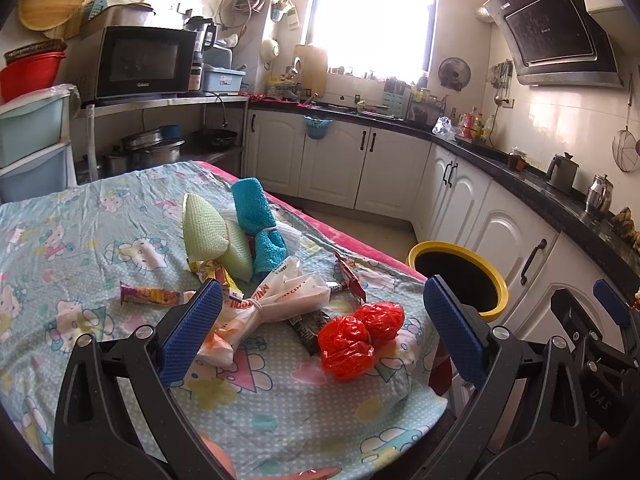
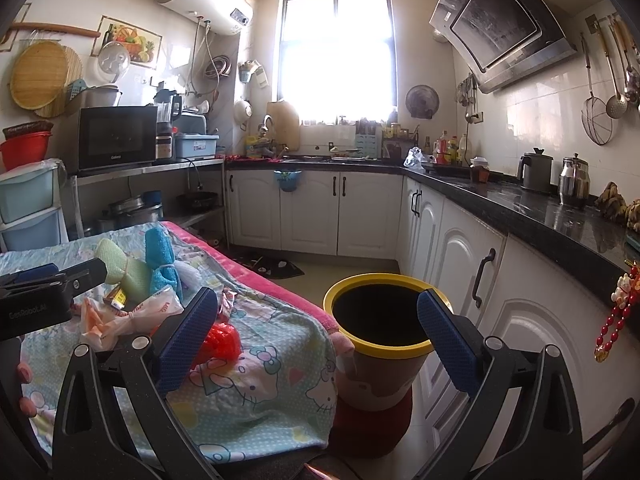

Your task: Collect trash

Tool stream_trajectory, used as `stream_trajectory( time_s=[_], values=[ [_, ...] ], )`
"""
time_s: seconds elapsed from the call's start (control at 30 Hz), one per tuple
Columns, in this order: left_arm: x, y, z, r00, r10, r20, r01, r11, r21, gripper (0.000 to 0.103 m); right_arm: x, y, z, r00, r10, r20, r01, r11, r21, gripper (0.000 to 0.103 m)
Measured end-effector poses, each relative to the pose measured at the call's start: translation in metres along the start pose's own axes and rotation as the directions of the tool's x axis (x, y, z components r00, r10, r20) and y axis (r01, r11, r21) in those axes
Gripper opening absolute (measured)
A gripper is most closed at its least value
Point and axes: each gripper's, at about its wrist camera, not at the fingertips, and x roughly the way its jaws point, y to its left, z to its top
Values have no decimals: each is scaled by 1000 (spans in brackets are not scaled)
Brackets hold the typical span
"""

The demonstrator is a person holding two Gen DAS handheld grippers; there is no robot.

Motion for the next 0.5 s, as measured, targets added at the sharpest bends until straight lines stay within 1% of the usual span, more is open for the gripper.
stream_trajectory(
  time_s=[0.5],
  values=[
    [0,1,2,1000,1,2,-1,1000,0,92,-3,2,8,1000,7,7,-7,1000,-3,97]
  ],
)
